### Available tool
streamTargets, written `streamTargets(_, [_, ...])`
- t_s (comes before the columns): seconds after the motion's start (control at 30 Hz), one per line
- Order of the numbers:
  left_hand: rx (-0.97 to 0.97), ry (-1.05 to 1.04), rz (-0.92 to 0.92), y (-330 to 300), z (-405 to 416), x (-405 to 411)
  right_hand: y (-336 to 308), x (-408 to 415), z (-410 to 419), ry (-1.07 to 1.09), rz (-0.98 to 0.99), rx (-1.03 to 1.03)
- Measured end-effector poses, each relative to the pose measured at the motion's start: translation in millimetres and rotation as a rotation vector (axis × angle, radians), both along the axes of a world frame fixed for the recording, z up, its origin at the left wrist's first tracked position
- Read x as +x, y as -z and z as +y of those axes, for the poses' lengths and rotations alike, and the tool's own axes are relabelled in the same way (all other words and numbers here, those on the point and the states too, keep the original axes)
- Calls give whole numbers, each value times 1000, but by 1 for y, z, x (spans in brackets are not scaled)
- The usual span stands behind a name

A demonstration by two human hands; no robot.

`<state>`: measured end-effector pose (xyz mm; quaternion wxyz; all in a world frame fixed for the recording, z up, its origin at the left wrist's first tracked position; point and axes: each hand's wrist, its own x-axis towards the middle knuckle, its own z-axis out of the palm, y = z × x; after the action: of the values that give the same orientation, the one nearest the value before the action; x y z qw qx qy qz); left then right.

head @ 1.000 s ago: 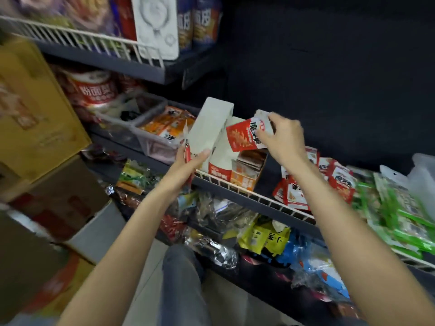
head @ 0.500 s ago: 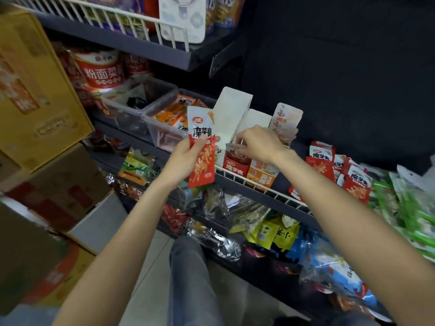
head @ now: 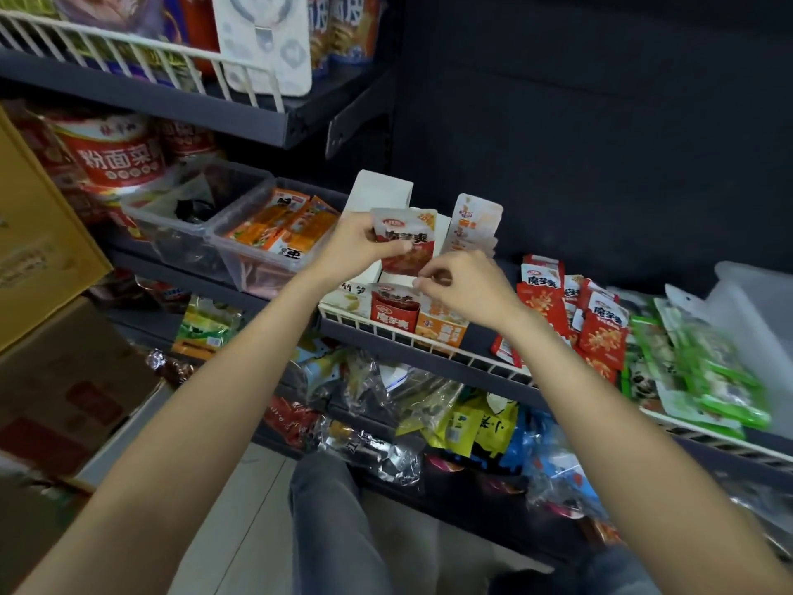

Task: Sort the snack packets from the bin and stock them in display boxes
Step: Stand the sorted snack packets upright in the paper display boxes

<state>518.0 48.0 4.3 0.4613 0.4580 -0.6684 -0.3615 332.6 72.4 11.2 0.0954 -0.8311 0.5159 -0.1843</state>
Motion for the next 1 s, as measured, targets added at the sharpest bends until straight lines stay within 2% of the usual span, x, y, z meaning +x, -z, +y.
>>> streamTargets(0.13, [173,143,-306,13,-5,3,1,-18,-3,109,-147,-112])
streamTargets(0.2, [188,188,-461,15,-3,4,3,-18,-7,89,-194,-112])
streamTargets(0.4, [28,121,-700,8,11,11,11,2,-16,-5,-59,-52])
streamTargets(0.53, [19,113,-868,-1,22,12,10,-4,-10,-17,-115,-45])
streamTargets(0.63, [-127,70,-970,-6,30,6,7,-27,8,-11,-208,-105])
streamTargets(0.7, [-301,-13,-914,-6,37,0,7,-52,21,51,-279,-131])
streamTargets(0.8, [-573,-147,-557,-7,59,-27,18,-97,36,183,-337,-129])
streamTargets(0.87, [-658,-128,-333,-3,78,-63,34,-125,35,306,-346,-50])
streamTargets(0.93, [-543,-29,-240,2,93,-107,54,-143,26,413,-281,55])
streamTargets(1.0, [-316,81,-277,9,94,-150,69,-152,14,455,-162,148])
